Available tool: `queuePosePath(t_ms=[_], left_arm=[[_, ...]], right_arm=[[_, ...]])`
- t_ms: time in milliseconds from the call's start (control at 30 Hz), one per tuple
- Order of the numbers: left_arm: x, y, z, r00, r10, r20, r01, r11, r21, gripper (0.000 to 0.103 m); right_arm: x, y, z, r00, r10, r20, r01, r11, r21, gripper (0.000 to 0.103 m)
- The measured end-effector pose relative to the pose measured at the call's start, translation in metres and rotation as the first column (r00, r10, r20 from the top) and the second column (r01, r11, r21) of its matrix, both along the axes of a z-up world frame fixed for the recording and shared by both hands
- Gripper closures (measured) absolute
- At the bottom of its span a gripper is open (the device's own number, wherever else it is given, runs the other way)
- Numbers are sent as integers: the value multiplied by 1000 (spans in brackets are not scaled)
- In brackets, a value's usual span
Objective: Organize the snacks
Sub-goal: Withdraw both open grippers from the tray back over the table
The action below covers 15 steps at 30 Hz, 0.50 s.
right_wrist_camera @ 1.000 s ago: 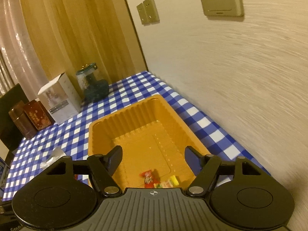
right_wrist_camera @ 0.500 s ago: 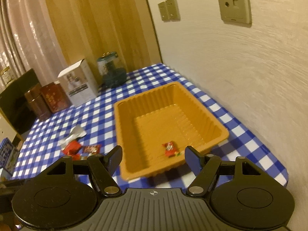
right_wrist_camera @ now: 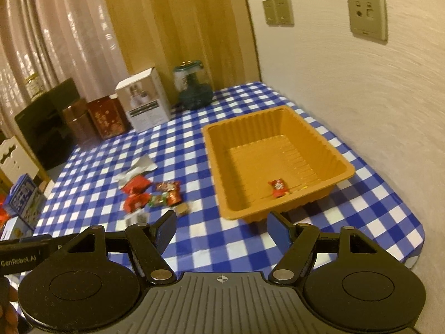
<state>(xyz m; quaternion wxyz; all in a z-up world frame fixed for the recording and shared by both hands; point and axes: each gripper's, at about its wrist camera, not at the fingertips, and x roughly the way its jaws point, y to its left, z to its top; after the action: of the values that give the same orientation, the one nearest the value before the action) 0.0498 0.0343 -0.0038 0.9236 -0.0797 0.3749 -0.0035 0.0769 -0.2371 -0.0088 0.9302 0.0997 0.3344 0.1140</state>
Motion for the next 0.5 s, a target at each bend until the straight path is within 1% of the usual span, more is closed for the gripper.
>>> queuePosePath(t_ms=[267, 500], left_arm=[[-13, 14, 1, 998, 55, -18, -55, 998, 6, 15], [-19, 22, 0, 996, 83, -27, -83, 997, -4, 13]], right_arm=[[-13, 13, 2, 999, 38, -3, -38, 999, -9, 32], [-19, 22, 4, 998, 62, 0, -62, 998, -21, 32]])
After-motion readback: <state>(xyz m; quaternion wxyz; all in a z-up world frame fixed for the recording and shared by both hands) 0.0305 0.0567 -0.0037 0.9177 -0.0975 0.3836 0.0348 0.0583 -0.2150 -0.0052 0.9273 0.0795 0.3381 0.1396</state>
